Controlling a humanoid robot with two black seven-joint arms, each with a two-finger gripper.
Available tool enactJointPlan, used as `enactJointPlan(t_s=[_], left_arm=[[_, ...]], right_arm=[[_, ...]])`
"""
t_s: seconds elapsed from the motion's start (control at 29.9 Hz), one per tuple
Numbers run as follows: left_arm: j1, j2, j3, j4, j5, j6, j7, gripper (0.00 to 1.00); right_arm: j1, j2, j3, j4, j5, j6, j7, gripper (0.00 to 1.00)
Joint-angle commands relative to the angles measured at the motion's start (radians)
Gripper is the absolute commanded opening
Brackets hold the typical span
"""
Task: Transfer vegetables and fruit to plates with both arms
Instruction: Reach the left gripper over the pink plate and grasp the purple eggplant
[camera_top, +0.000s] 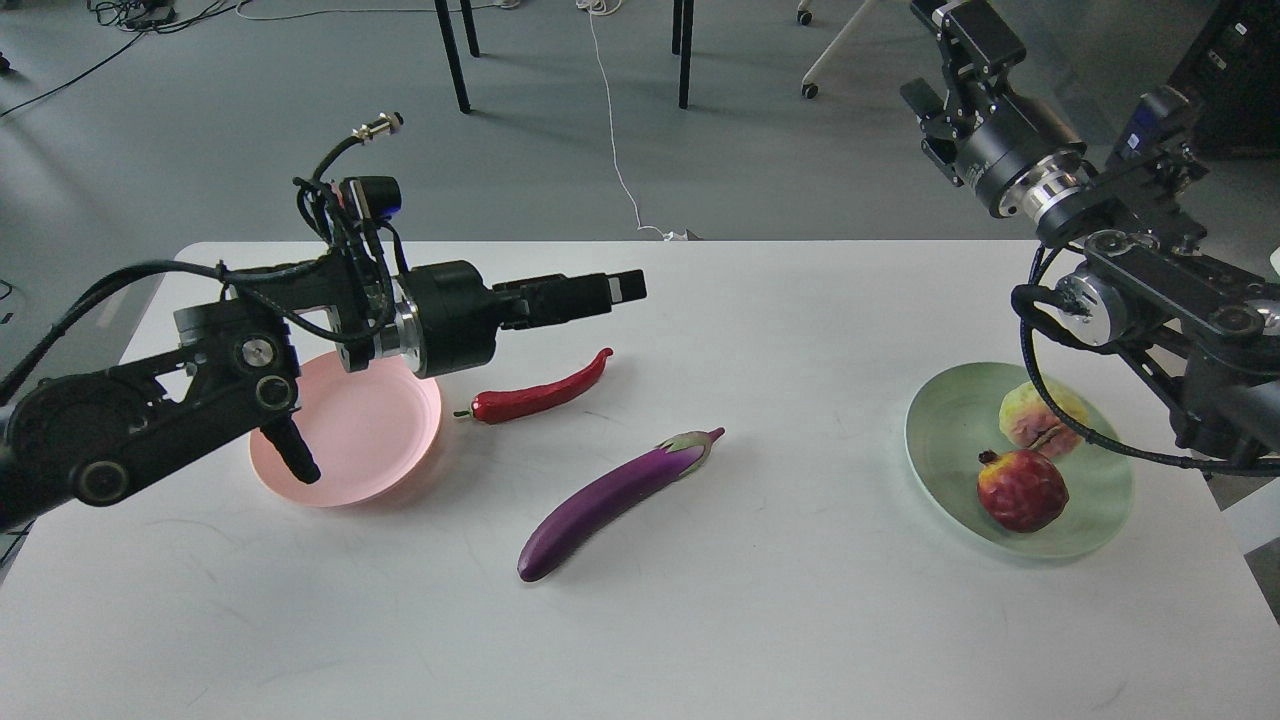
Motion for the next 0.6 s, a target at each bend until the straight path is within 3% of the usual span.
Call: enactJointPlan(t_s=[0.0,0.1,0.2,0.37,0.57], left_arm=[[0.01,-0.05,0.072,0.0,0.238,-0.004,-0.003,0.92],[0.009,-0.084,0.123,0.012,0.37,-0.001,-0.006,0.91],[0.01,-0.128,0.129,0.04,0.489,0.001,-0.006,0.91],[0.012,-0.167,0.146,0.092,0.603,0.001,-0.005,0.91],[0.013,-0.173,0.201,0.112,0.703,0.013,-0.002,0.88]], right_arm=[[-0.021,0.015,0.053,-0.022,0.142,0.033,-0.003,0.99],[-0.042,-0.004,0.08,-0.053,0.306,0.131,-0.006,0.99],[-0.076,-0.019,0.089,-0.155,0.484,0.302,-0.015,0.99],[-0.154,-0.021,0.1,-0.303,0.585,0.516,-0.015,0.99],[-0.271,-0.033,0.21,-0.338,0.615,0.523,-0.014,0.99]])
